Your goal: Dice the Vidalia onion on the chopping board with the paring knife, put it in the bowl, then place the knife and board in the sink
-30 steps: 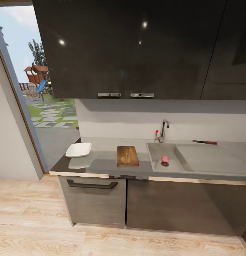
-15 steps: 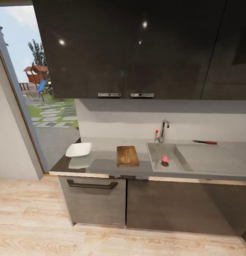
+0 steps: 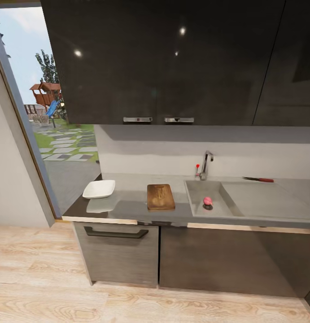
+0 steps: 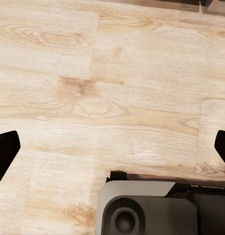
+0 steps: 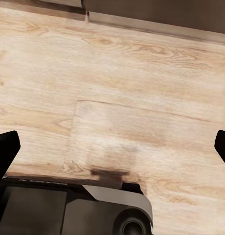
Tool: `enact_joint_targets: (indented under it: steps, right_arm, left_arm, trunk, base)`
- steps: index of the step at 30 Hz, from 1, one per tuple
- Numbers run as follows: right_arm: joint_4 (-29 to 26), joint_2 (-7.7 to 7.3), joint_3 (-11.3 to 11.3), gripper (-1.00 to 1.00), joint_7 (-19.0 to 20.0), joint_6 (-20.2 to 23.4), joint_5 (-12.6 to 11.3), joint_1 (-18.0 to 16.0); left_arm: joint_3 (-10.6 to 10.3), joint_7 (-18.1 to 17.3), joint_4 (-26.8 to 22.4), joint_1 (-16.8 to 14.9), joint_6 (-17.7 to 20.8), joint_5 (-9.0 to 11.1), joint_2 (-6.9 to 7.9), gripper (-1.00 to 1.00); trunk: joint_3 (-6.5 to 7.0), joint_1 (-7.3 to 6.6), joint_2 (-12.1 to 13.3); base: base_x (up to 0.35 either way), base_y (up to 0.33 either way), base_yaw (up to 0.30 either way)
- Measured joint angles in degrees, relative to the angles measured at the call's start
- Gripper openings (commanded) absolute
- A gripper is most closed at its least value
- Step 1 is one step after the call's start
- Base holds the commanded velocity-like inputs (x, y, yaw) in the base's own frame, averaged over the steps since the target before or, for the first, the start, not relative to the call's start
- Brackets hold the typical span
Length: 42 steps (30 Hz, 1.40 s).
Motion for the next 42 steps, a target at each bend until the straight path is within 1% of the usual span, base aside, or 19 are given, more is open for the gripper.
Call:
enact_joint_targets:
  steps: [5,13,15,19,20,21,22,24,26,27,28,30,31,33,34,35,37,39,42]
  right_arm:
    - [0.19,0.04,-0.04,1.00,-0.03,-0.45,-0.01,0.00]
    - [-0.66,0.32,-0.20,1.00,-0.49,-2.95,0.17,0.00]
    - [-2.46,0.36,-0.20,1.00,-1.11,-2.97,0.21,-0.01]
    - [-9.98,0.44,-0.18,1.00,-4.31,-1.54,0.24,-0.01]
    - [-13.16,0.46,-0.17,1.00,-5.73,0.11,0.27,-0.01]
    - [-15.03,0.46,-0.17,1.00,-6.52,1.25,0.25,0.00]
    - [-18.60,0.47,-0.16,1.00,-7.94,3.97,0.27,-0.01]
    - [-22.58,0.47,-0.16,1.00,-9.23,7.15,0.22,0.00]
    - [-30.34,0.50,-0.18,1.00,-10.87,13.14,0.23,-0.01]
    - [-32.42,0.51,-0.18,1.00,-11.15,14.69,0.19,0.00]
    - [-40.97,0.67,-0.11,1.00,-12.05,21.73,0.24,-0.03]
    - [-46.58,1.03,-0.09,1.00,-12.37,24.64,0.22,-0.08]
    - [-47.86,1.26,-0.09,1.00,-12.56,25.44,0.21,-0.11]
    - [-51.24,2.43,-0.08,1.00,-14.00,27.85,0.34,-0.74]
    - [-51.79,2.80,-0.08,1.00,-14.58,28.29,0.37,-1.18]
    - [-53.12,4.52,-0.05,1.00,-17.71,30.42,1.29,-4.45]
    - [-53.51,5.43,-0.04,1.00,-19.07,32.89,2.15,-7.01]
    - [-53.71,6.24,-0.02,1.00,-19.75,35.57,2.96,-9.33]
    - [-53.82,6.25,0.06,1.00,-20.28,38.18,3.95,-12.94]
  left_arm:
    - [-0.03,0.00,-0.06,0.00,0.00,0.00,0.01,1.00]
    - [0.06,0.00,-0.06,0.00,0.00,0.00,0.23,1.00]
    - [0.07,0.00,-0.10,0.00,0.00,0.00,0.28,1.00]
    - [0.08,0.00,-0.15,0.00,-0.01,0.00,0.33,1.00]
    - [0.06,0.00,-0.15,0.00,-0.01,0.00,0.34,1.00]
    - [0.07,0.00,-0.16,0.00,0.00,0.00,0.34,1.00]
    - [0.06,0.00,-0.16,0.00,0.00,0.00,0.34,1.00]
    - [0.06,0.00,-0.16,0.00,0.00,0.00,0.34,1.00]
    - [0.05,0.00,-0.16,0.00,0.00,-0.03,0.35,1.00]
    - [0.05,0.00,-0.14,0.00,0.00,-0.04,0.35,1.00]
    - [0.05,0.00,-0.09,0.00,-0.01,-0.07,0.35,1.00]
    - [0.05,0.00,-0.08,0.00,0.00,-0.08,0.35,1.00]
    - [0.05,0.00,-0.08,0.00,0.00,-0.08,0.35,1.00]
    - [0.05,0.00,-0.08,0.00,0.00,-0.08,0.35,1.00]
    - [0.05,0.00,-0.08,0.00,0.00,-0.08,0.35,1.00]
    - [0.04,0.00,-0.06,0.00,-0.01,-0.08,0.35,1.00]
    - [0.05,0.00,-0.07,0.00,0.01,-0.08,0.35,1.00]
    - [0.04,0.00,-0.04,0.00,0.00,-0.08,0.35,1.00]
    - [0.04,0.00,-0.01,0.00,0.01,-0.08,0.35,1.00]
  trunk:
    - [0.00,0.00,0.00]
    - [0.00,0.00,0.00]
    - [0.00,0.00,0.00]
    - [0.00,0.00,0.00]
    - [0.01,0.00,0.00]
    - [0.00,0.00,0.00]
    - [0.01,0.00,0.00]
    - [0.00,0.00,0.00]
    - [0.01,0.00,0.00]
    - [0.01,0.00,0.00]
    - [0.02,0.01,0.02]
    - [0.01,0.00,0.00]
    - [0.00,0.00,0.00]
    - [0.00,0.00,0.00]
    - [0.00,0.00,0.00]
    - [0.02,0.00,0.00]
    - [0.01,0.00,0.00]
    - [0.03,0.00,0.02]
    - [0.02,0.00,0.02]
  base:
    - [0.000,0.000,0.000]
    - [0.000,0.044,0.000]
    - [0.000,0.214,0.000]
    - [0.000,0.212,0.000]
    - [0.000,0.117,0.000]
    - [0.000,0.075,0.000]
    - [0.000,0.060,0.000]
    - [0.000,0.039,0.000]
    - [0.000,0.018,0.000]
    - [0.000,0.004,0.000]
    - [0.000,0.003,0.000]
    - [0.000,0.002,0.000]
    - [0.000,0.001,0.000]
    - [0.000,0.000,0.000]
    - [0.000,0.000,0.000]
    - [0.000,0.000,0.000]
    - [0.000,0.000,0.000]
    - [0.000,0.000,0.000]
    - [0.000,0.000,0.000]
